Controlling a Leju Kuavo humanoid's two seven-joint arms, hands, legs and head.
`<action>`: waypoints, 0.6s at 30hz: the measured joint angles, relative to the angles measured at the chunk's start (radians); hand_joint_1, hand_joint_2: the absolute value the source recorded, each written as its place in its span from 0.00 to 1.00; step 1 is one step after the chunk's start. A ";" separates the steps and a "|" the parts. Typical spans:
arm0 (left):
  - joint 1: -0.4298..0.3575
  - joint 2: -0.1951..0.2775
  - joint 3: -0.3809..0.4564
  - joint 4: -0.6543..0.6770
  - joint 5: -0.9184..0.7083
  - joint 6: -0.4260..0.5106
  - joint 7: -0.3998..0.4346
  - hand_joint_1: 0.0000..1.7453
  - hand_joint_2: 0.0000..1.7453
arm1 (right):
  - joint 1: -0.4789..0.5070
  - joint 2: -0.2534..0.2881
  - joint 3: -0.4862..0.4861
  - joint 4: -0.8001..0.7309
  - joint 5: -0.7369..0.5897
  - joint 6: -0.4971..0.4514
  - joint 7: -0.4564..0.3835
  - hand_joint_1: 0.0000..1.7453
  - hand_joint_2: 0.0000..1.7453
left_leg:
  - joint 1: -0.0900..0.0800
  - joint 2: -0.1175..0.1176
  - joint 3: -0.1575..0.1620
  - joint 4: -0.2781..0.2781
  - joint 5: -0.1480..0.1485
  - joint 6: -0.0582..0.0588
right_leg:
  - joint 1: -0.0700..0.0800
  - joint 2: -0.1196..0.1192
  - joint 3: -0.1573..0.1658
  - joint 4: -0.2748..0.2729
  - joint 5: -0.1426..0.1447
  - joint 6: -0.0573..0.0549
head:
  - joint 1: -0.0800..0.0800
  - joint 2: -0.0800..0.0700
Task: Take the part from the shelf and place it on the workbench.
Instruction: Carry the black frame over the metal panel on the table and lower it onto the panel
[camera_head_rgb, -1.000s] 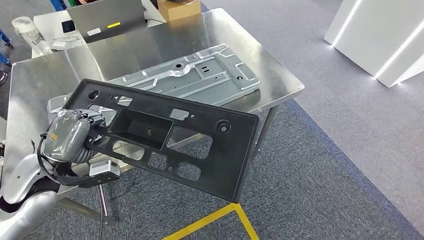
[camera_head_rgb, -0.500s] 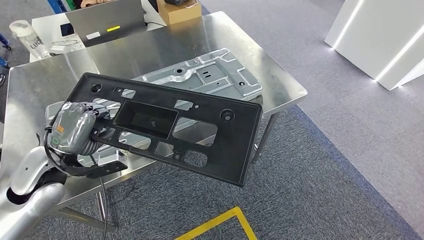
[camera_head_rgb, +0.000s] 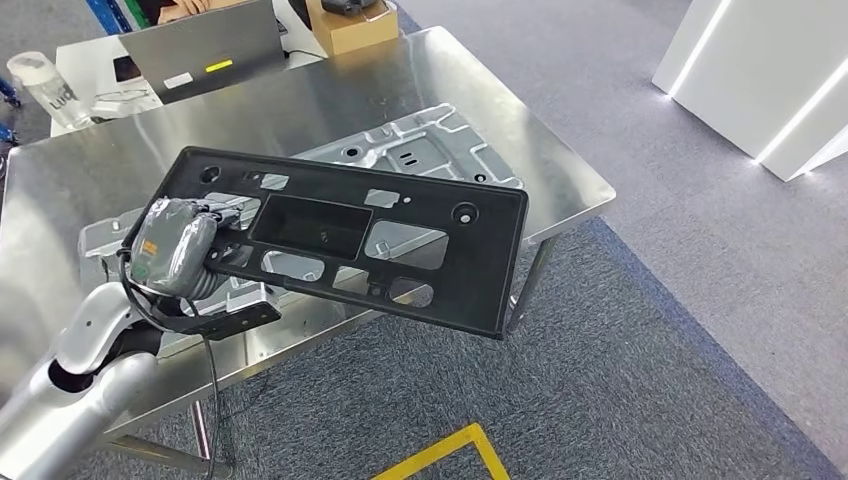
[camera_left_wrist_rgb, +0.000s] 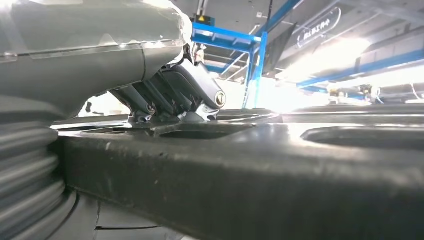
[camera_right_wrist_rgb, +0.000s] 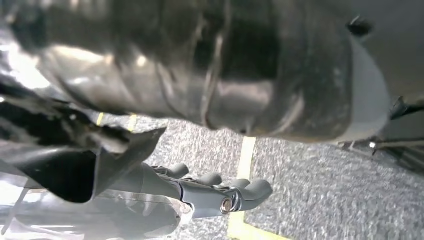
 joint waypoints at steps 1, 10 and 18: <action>-0.002 -0.002 0.000 0.003 0.000 0.000 0.001 1.00 1.00 | 0.001 0.000 0.000 0.000 0.000 0.000 0.000 0.00 0.00 | 0.002 0.000 -0.002 0.013 -0.010 -0.005 | -0.001 0.000 0.005 -0.003 -0.002 -0.007 | 0.000 0.000; -0.019 -0.014 -0.004 0.047 -0.030 -0.023 0.030 1.00 1.00 | 0.002 0.002 0.000 -0.002 0.001 0.002 0.002 0.00 0.00 | -0.001 0.000 -0.113 0.129 0.027 0.008 | 0.014 0.006 0.049 -0.007 -0.033 -0.026 | 0.000 0.000; -0.068 -0.074 -0.006 0.146 -0.109 -0.058 0.135 1.00 1.00 | -0.005 0.006 0.001 -0.007 0.002 0.002 0.012 0.00 0.00 | -0.001 0.001 -0.044 -0.022 0.069 0.046 | 0.011 0.001 0.016 0.073 -0.087 0.013 | 0.000 0.000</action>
